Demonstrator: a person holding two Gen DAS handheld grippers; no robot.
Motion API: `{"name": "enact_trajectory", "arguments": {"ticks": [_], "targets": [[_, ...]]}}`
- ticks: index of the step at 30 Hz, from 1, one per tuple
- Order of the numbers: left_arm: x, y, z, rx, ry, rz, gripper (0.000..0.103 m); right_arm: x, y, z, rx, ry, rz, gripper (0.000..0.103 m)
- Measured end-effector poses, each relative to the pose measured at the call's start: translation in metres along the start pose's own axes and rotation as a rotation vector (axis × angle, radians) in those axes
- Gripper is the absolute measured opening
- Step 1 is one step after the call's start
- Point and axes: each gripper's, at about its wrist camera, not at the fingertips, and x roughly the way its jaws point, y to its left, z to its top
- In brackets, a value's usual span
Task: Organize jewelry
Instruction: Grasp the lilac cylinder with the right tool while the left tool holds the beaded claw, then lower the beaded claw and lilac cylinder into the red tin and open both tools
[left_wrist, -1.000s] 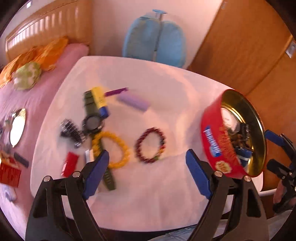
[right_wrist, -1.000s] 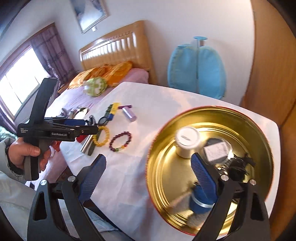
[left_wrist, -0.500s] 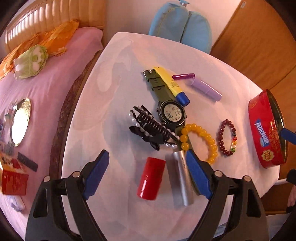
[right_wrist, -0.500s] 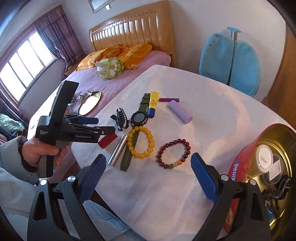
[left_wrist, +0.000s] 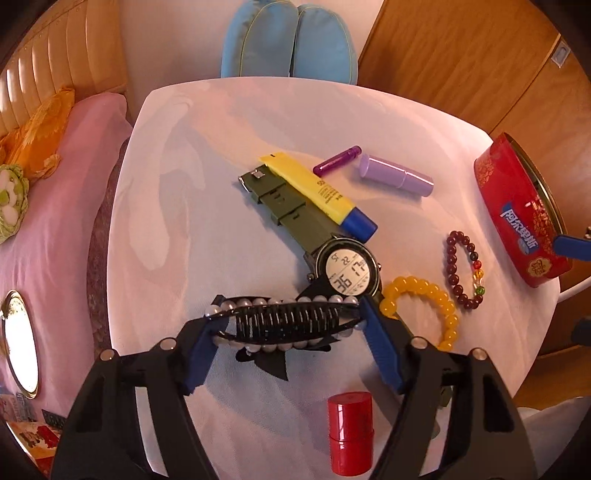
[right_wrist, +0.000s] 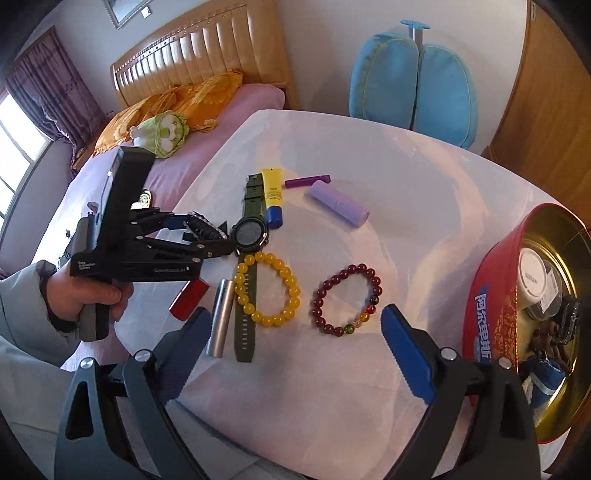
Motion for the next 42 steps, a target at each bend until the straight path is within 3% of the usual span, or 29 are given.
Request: {"name": "enact_trajectory", "arguments": {"ticks": [6, 14, 17, 19, 20, 21, 23, 28, 34, 42], "targets": [[-0.028, 0.0, 0.002, -0.087, -0.052, -0.022, 0.071, 0.049, -0.031, 0.032, 0.016, 0.035, -0.03, 0.094], [-0.056, -0.012, -0.012, -0.149, -0.087, 0.006, 0.071, 0.125, -0.03, 0.082, -0.197, 0.051, -0.096, 0.092], [-0.062, -0.011, -0.02, -0.178, -0.094, 0.017, 0.071, 0.134, -0.026, 0.083, -0.246, 0.065, -0.085, 0.072], [-0.065, -0.01, -0.022, -0.197, -0.104, 0.022, 0.071, 0.133, -0.025, 0.082, -0.251, 0.069, -0.08, 0.065], [-0.066, -0.009, -0.022, -0.206, -0.11, 0.025, 0.071, 0.132, -0.026, 0.082, -0.252, 0.068, -0.078, 0.056], [-0.067, -0.008, -0.021, -0.212, -0.115, 0.025, 0.071, 0.129, -0.025, 0.082, -0.252, 0.064, -0.079, 0.034], [-0.069, -0.009, -0.021, -0.213, -0.123, 0.021, 0.071, 0.125, -0.026, 0.079, -0.242, 0.072, -0.059, 0.023], [-0.076, -0.015, -0.015, -0.16, -0.137, 0.003, 0.071, 0.094, -0.019, 0.067, -0.228, 0.034, -0.037, 0.023], [-0.082, -0.033, -0.002, -0.034, -0.14, -0.06, 0.071, 0.032, -0.021, 0.04, -0.119, -0.059, -0.011, 0.023], [-0.064, -0.108, 0.028, 0.239, -0.097, -0.208, 0.071, -0.045, -0.062, -0.019, 0.126, -0.161, -0.077, 0.023]]}}
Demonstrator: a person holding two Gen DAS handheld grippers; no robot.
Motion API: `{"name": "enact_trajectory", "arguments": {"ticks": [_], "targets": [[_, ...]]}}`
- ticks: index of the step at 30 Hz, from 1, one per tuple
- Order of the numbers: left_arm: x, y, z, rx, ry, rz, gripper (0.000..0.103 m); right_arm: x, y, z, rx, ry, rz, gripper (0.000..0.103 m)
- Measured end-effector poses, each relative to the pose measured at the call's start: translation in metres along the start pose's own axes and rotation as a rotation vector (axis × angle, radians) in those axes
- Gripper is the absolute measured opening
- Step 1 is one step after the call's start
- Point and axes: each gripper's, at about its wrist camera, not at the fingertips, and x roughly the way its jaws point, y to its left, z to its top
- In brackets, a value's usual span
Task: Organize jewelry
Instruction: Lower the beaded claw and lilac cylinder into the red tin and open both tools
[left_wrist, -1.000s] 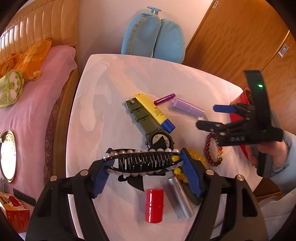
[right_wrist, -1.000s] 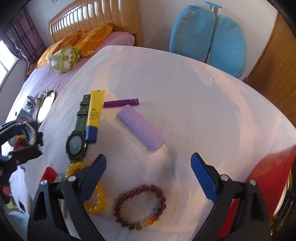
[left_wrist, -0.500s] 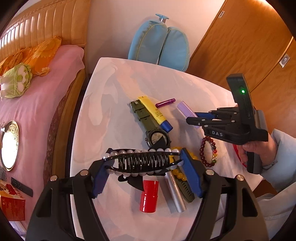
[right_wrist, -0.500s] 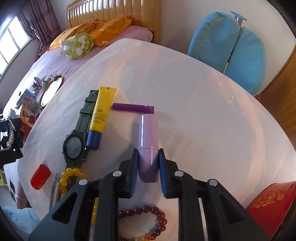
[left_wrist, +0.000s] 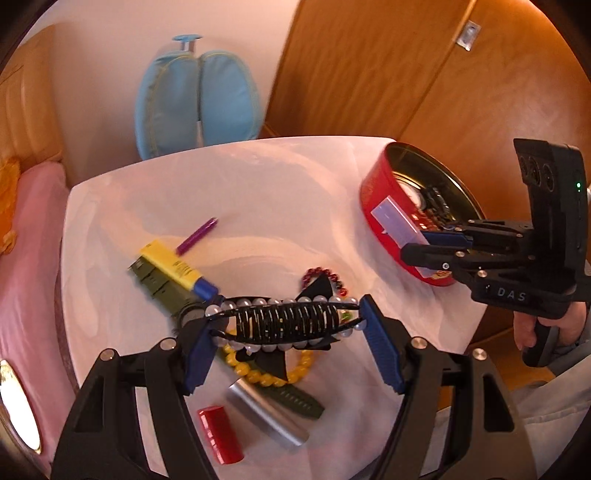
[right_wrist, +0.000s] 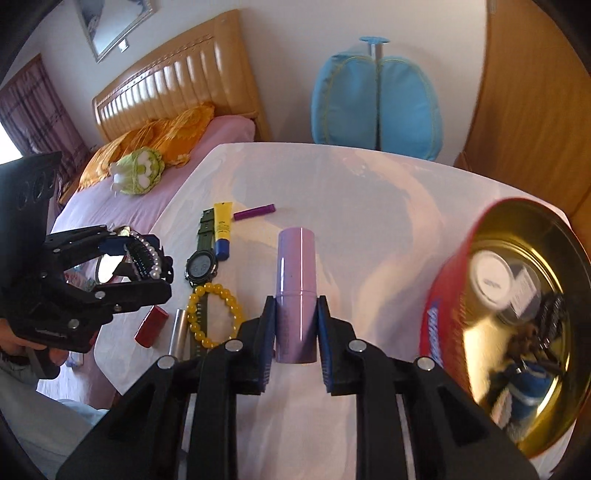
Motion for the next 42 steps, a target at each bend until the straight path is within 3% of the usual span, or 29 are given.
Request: {"name": "enact_trajectory", "arguments": {"ticks": [4, 9, 14, 19, 23, 31, 38, 42], "targets": [[0.013, -0.05, 0.031, 0.104, -0.01, -0.063, 0.071, -0.045, -0.051, -0.017, 0.118, -0.083, -0.066, 0.023], [0.029, -0.114, 0.057, 0.163, -0.034, -0.083, 0.071, -0.076, -0.116, -0.036, 0.175, -0.128, -0.109, 0.023], [0.059, -0.169, 0.072, 0.13, -0.023, -0.057, 0.071, -0.082, -0.174, -0.05, 0.121, -0.099, -0.122, 0.023], [0.099, -0.201, 0.091, 0.077, 0.042, -0.067, 0.071, -0.075, -0.219, -0.058, 0.123, -0.048, -0.098, 0.023], [0.133, -0.211, 0.107, 0.122, 0.12, -0.012, 0.071, -0.07, -0.231, -0.053, 0.111, -0.05, -0.088, 0.023], [0.199, -0.215, 0.122, 0.274, 0.267, 0.03, 0.071, -0.054, -0.242, -0.048, 0.166, -0.033, -0.116, 0.023], [0.198, -0.231, 0.118, 0.394, 0.32, 0.028, 0.071, -0.052, -0.247, -0.052, 0.21, -0.036, -0.096, 0.023], [0.197, -0.23, 0.104, 0.409, 0.389, 0.037, 0.071, -0.053, -0.248, -0.052, 0.209, -0.05, -0.087, 0.023]]}}
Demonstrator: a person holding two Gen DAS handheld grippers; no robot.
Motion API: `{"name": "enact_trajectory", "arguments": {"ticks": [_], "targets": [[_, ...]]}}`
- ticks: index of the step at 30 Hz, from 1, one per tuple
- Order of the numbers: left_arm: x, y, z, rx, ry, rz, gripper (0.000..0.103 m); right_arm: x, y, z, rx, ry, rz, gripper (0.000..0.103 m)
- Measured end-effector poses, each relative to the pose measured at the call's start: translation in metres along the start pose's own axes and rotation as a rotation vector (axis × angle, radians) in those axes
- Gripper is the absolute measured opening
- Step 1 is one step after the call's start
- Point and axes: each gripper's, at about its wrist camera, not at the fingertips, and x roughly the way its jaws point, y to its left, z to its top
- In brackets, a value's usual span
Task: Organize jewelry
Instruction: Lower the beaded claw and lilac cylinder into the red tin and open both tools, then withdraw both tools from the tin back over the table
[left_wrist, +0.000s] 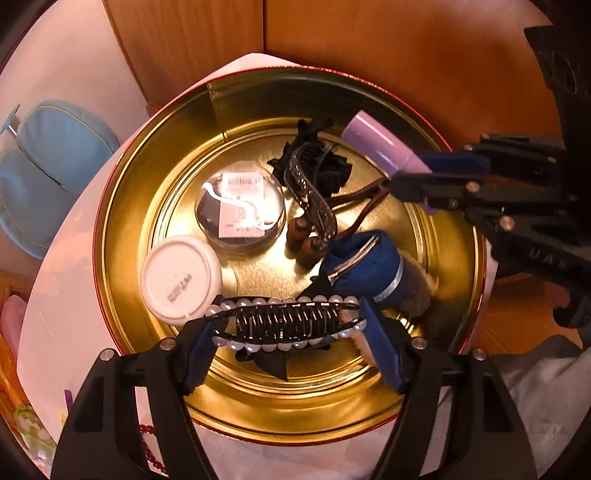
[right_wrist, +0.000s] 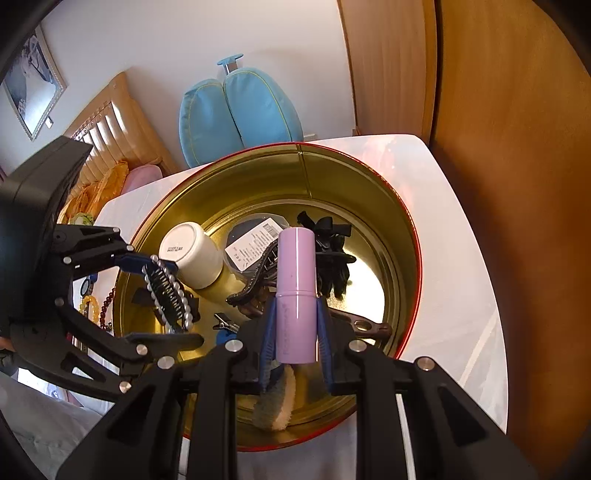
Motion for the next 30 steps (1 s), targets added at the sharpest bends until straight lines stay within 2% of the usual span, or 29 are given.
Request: {"name": "enact_trajectory", "arguments": {"ticks": [4, 7, 15, 20, 24, 28, 30], "targets": [[0.02, 0.008, -0.001, -0.039, 0.06, 0.032, 0.071, 0.0, -0.002, -0.001, 0.001, 0.0, 0.004, 0.023], [0.03, 0.01, 0.001, -0.016, 0.075, 0.116, 0.071, -0.004, -0.004, -0.003, -0.002, 0.001, 0.004, 0.023], [0.027, 0.014, 0.002, -0.057, 0.049, 0.117, 0.073, -0.013, 0.0, 0.002, -0.018, -0.007, -0.005, 0.023], [-0.011, 0.02, 0.0, -0.084, -0.093, 0.095, 0.073, -0.014, 0.01, 0.018, -0.035, -0.007, 0.027, 0.023], [-0.046, 0.036, -0.01, -0.17, -0.247, 0.079, 0.073, -0.001, 0.024, 0.04, -0.06, 0.013, 0.08, 0.023], [-0.072, 0.06, -0.03, -0.259, -0.366, 0.04, 0.076, 0.027, 0.045, 0.067, -0.093, 0.063, 0.091, 0.023], [-0.082, 0.072, -0.043, -0.298, -0.4, 0.024, 0.077, 0.05, 0.055, 0.078, -0.099, 0.126, 0.074, 0.023]]}}
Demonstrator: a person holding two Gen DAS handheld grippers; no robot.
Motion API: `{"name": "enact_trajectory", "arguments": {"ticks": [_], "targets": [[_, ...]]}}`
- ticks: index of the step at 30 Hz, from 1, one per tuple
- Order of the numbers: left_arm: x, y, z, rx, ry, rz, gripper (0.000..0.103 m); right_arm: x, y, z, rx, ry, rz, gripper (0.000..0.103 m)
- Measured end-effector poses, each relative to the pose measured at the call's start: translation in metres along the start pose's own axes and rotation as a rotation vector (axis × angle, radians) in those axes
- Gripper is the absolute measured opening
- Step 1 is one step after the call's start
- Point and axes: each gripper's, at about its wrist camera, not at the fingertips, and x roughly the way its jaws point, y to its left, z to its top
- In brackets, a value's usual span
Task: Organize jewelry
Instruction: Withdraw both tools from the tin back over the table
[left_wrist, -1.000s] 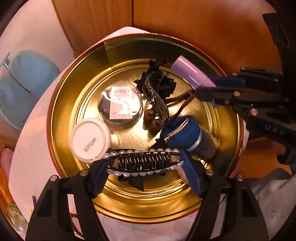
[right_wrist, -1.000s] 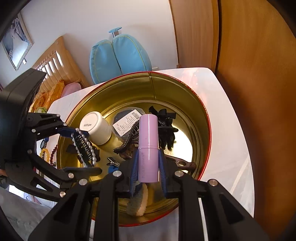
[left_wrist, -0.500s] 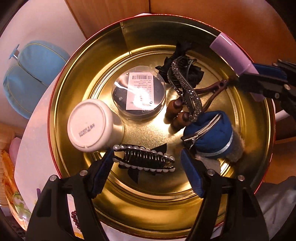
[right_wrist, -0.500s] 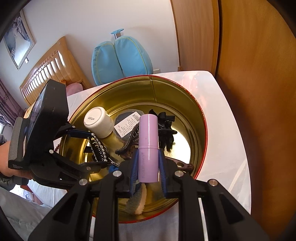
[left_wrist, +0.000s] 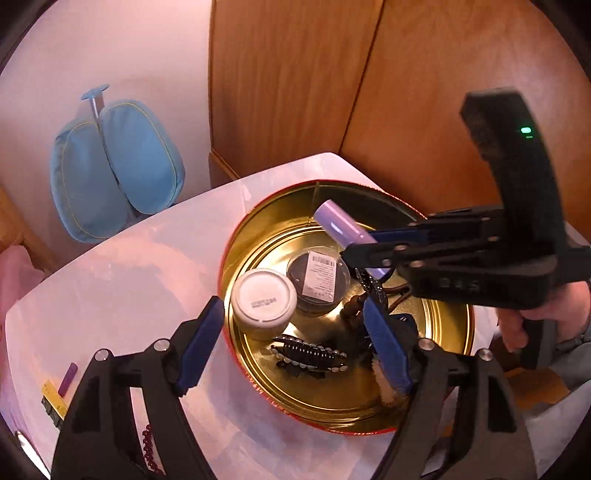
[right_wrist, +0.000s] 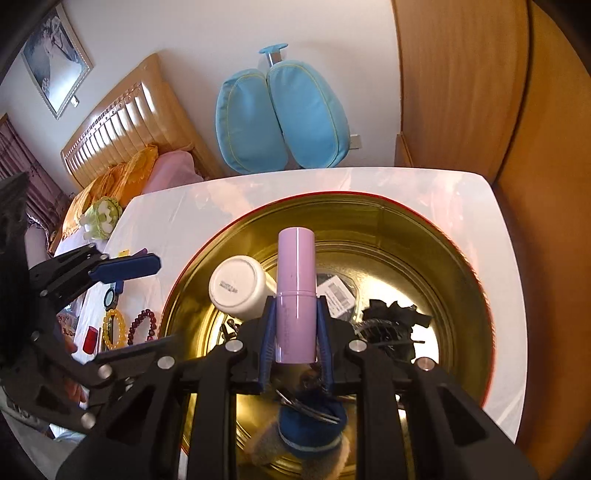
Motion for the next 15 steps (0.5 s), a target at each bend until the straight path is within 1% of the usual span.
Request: {"name": "enact_trajectory", "arguments": {"ticks": [2, 5, 8, 10, 12, 13, 14, 15], "targets": [[-0.004, 0.012, -0.007, -0.049, -0.007, -0.011, 0.081, 0.026, 0.004, 0.01, 0.013, 0.08, -0.05, 0.023], [0.0, 0.023, -0.017, -0.1, -0.003, 0.003, 0.081, 0.054, 0.007, 0.019, 0.024, 0.145, -0.111, 0.023], [-0.002, 0.034, -0.028, -0.122, 0.025, 0.053, 0.081, 0.068, 0.008, 0.019, 0.029, 0.182, -0.151, 0.023], [-0.002, 0.039, -0.034, -0.138, 0.043, 0.078, 0.081, 0.07, 0.011, 0.018, 0.02, 0.185, -0.176, 0.023], [-0.006, 0.039, -0.037, -0.155, 0.057, 0.089, 0.081, 0.068, 0.01, 0.017, 0.032, 0.174, -0.174, 0.024], [-0.009, 0.04, -0.037, -0.159, 0.059, 0.094, 0.081, 0.065, 0.01, 0.016, 0.041, 0.164, -0.165, 0.027], [-0.011, 0.04, -0.037, -0.161, 0.059, 0.102, 0.081, 0.059, 0.01, 0.016, 0.045, 0.148, -0.165, 0.039], [-0.014, 0.041, -0.037, -0.162, 0.059, 0.109, 0.081, 0.052, 0.011, 0.014, 0.043, 0.124, -0.179, 0.048]]}}
